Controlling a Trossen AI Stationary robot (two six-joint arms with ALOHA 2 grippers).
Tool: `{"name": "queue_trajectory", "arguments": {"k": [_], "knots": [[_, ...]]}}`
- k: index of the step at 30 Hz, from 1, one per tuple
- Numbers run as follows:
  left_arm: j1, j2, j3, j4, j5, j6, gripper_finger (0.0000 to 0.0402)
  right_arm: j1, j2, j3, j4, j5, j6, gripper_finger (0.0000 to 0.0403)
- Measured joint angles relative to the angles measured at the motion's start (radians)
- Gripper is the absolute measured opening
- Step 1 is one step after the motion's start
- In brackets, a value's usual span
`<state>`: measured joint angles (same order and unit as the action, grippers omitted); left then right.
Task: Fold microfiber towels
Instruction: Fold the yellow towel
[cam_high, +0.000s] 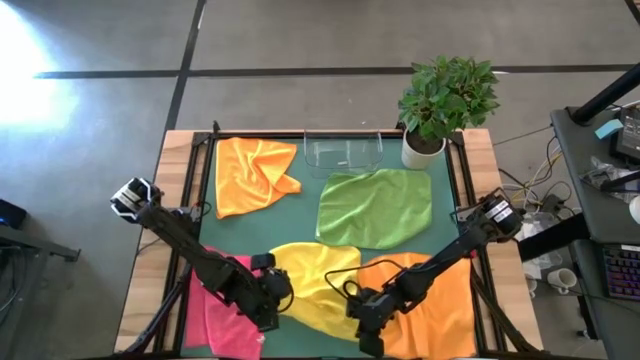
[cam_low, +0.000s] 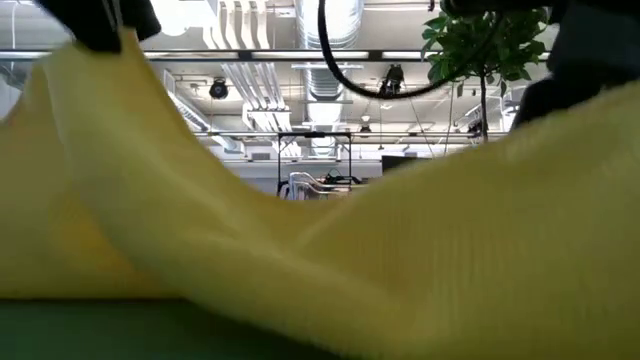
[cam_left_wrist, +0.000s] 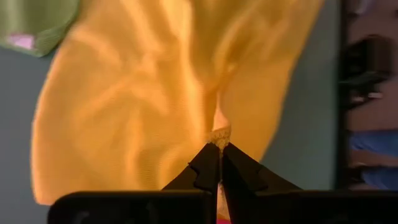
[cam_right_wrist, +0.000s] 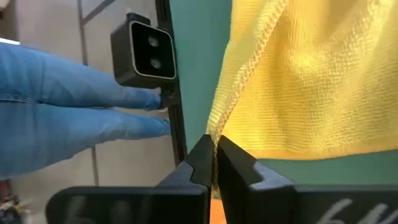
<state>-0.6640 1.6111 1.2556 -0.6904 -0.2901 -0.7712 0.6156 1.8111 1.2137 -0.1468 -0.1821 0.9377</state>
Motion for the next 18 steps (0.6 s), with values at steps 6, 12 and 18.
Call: {"name": "queue_trajectory", "arguments": {"k": [6, 12, 18], "knots": [[-0.011, -0.070, 0.000, -0.011, 0.045, 0.029, 0.0000, 0.036, -0.001, 0.176, -0.258, 0.080, -0.002, 0.0008], [-0.040, -0.137, -0.001, -0.018, 0.045, 0.055, 0.0000, 0.061, -0.001, 0.342, -0.449, 0.246, 0.012, 0.0008], [-0.069, -0.222, 0.000, -0.054, 0.023, 0.105, 0.0000, 0.067, -0.001, 0.500, -0.658, 0.374, 0.005, 0.0008]]}}
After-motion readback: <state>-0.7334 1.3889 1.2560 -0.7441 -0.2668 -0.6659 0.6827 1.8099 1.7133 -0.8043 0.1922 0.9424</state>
